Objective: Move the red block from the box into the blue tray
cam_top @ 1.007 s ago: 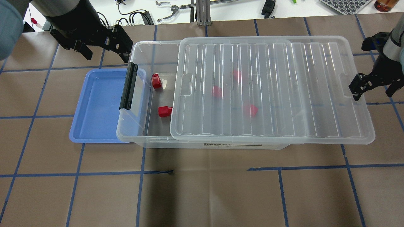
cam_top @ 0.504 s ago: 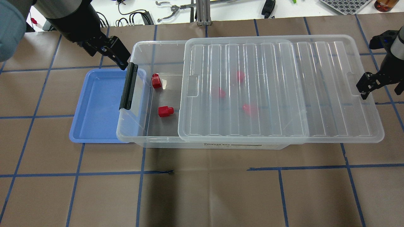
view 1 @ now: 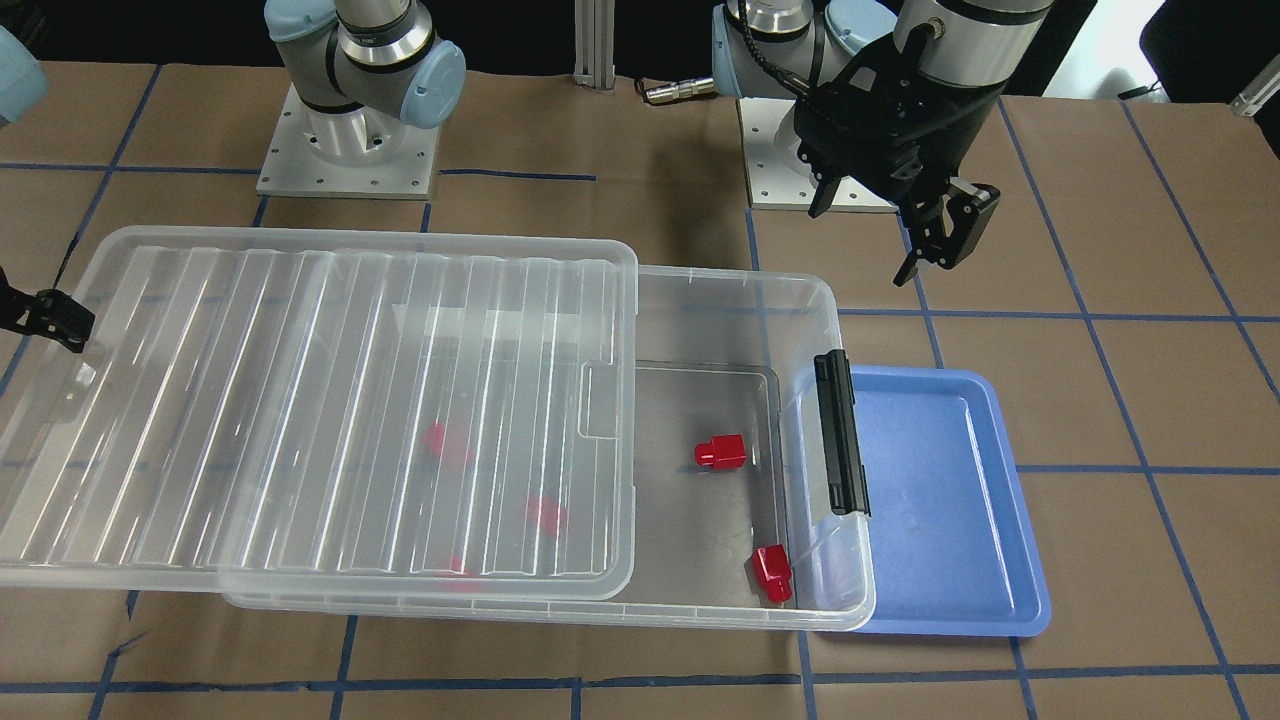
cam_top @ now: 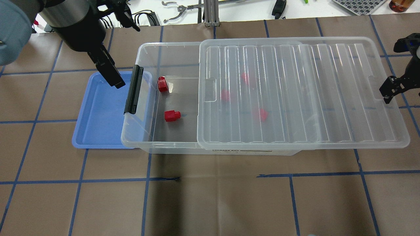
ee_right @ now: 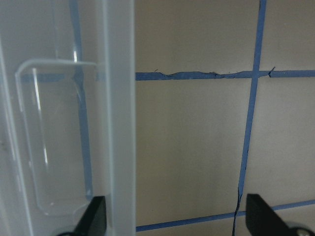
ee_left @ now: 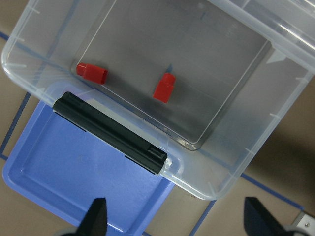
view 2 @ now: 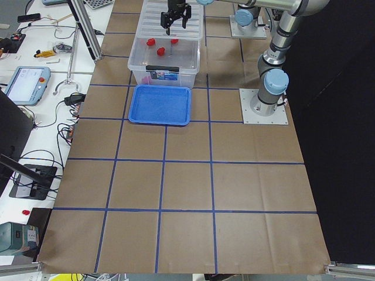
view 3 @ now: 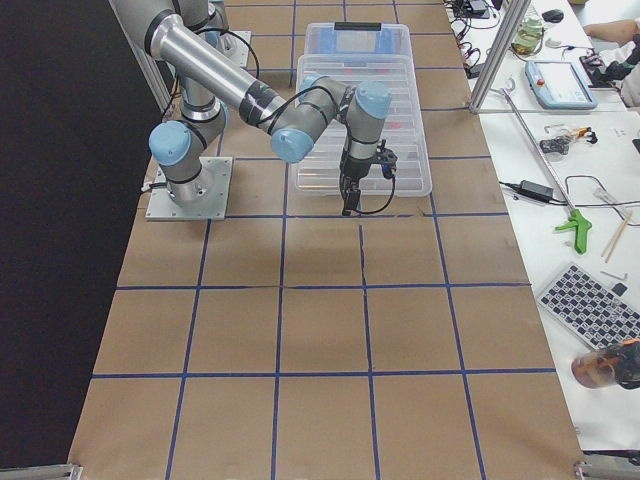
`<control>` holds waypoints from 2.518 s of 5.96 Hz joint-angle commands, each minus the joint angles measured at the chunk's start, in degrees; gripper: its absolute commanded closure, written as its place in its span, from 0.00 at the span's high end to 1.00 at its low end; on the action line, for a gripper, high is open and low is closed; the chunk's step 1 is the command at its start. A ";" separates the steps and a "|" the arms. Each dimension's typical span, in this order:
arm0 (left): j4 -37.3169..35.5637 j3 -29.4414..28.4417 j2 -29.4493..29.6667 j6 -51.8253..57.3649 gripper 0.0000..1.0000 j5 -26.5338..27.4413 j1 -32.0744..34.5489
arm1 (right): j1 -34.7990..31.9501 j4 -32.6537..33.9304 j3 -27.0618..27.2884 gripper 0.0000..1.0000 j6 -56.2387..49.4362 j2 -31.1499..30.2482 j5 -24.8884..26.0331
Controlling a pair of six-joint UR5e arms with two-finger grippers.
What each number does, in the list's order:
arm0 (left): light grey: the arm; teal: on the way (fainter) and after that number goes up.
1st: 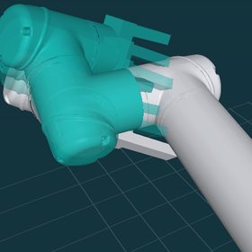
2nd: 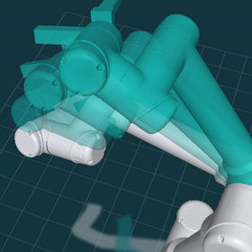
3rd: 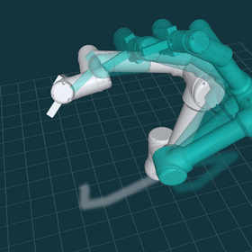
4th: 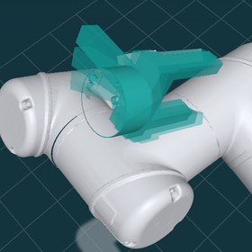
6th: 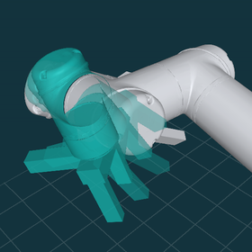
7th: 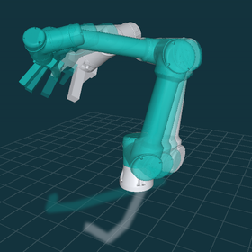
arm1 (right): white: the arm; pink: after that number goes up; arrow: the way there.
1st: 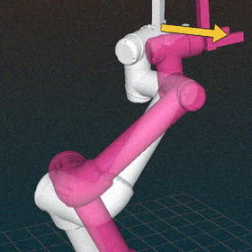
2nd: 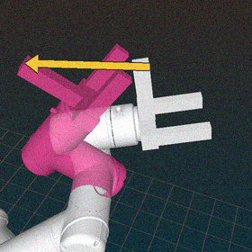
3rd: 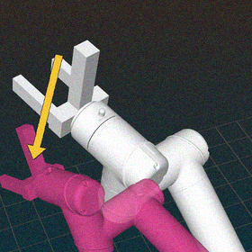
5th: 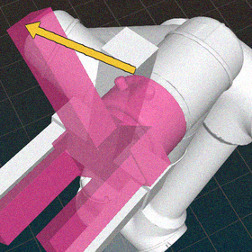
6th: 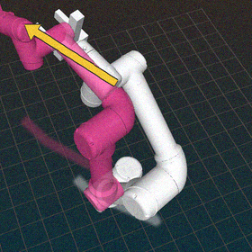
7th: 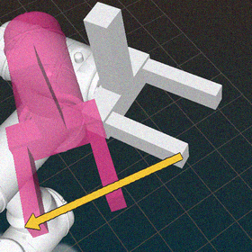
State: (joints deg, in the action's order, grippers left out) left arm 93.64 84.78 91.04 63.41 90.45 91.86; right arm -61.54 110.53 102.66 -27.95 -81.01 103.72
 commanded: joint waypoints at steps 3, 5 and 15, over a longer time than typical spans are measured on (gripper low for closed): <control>-3.27 -0.40 3.69 18.42 0.97 -0.80 0.42 | 0.02 -0.05 -0.70 1.00 0.88 -1.86 0.17; -4.87 -0.06 6.42 18.42 0.97 -5.19 1.30 | -1.12 -2.50 -0.53 1.00 7.35 -5.63 -0.71; -43.80 21.58 22.23 21.05 0.96 -4.67 2.97 | -28.72 -27.03 -15.64 1.00 44.49 -9.78 -15.30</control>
State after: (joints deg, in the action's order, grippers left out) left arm 51.53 106.43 110.94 84.26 85.79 94.79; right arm -89.98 83.85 87.73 17.67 -90.96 88.64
